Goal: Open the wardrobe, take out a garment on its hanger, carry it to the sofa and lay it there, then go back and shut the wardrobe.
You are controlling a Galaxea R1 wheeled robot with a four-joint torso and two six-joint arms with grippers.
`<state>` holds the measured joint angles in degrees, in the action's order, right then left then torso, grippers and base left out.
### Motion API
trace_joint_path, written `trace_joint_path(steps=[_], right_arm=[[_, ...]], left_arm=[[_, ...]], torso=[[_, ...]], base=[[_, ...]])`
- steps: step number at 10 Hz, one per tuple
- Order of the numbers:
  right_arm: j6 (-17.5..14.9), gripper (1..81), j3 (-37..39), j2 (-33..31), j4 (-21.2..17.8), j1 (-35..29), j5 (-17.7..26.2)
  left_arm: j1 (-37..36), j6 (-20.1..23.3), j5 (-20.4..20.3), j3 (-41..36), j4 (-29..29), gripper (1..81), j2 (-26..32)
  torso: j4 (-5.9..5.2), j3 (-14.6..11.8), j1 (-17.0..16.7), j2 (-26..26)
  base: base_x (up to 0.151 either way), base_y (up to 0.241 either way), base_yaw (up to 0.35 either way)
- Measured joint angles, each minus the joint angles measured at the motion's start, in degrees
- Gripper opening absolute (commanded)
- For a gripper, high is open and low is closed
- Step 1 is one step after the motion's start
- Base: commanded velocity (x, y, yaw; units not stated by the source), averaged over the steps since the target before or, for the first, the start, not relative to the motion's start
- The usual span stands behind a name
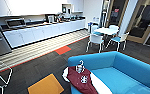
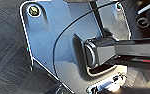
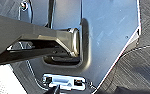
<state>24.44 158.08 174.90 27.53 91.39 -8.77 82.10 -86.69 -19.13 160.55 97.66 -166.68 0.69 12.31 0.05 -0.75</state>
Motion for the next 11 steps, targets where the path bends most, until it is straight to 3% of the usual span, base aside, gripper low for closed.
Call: trace_joint_path(steps=[4, 11], right_arm=[[0.00, 81.1, 0.04, 0.00, 0.00, -0.57, 2.23], [0.00, 81.1, 0.04, 0.16, 0.11, -0.62, 2.40]], left_arm=[[0.01, -0.02, 0.02, 0.00, 1.13, 81.1, 0.23], [-0.02, -0.02, 0.06, 0.00, 1.24, 81.1, -0.13]], torso=[[0.00, 0.00, 0.00, 0.00], [0.00, 0.02, 0.02, 0.00]], base=[[0.000, 0.000, 0.247], [0.000, 0.000, 0.286]])
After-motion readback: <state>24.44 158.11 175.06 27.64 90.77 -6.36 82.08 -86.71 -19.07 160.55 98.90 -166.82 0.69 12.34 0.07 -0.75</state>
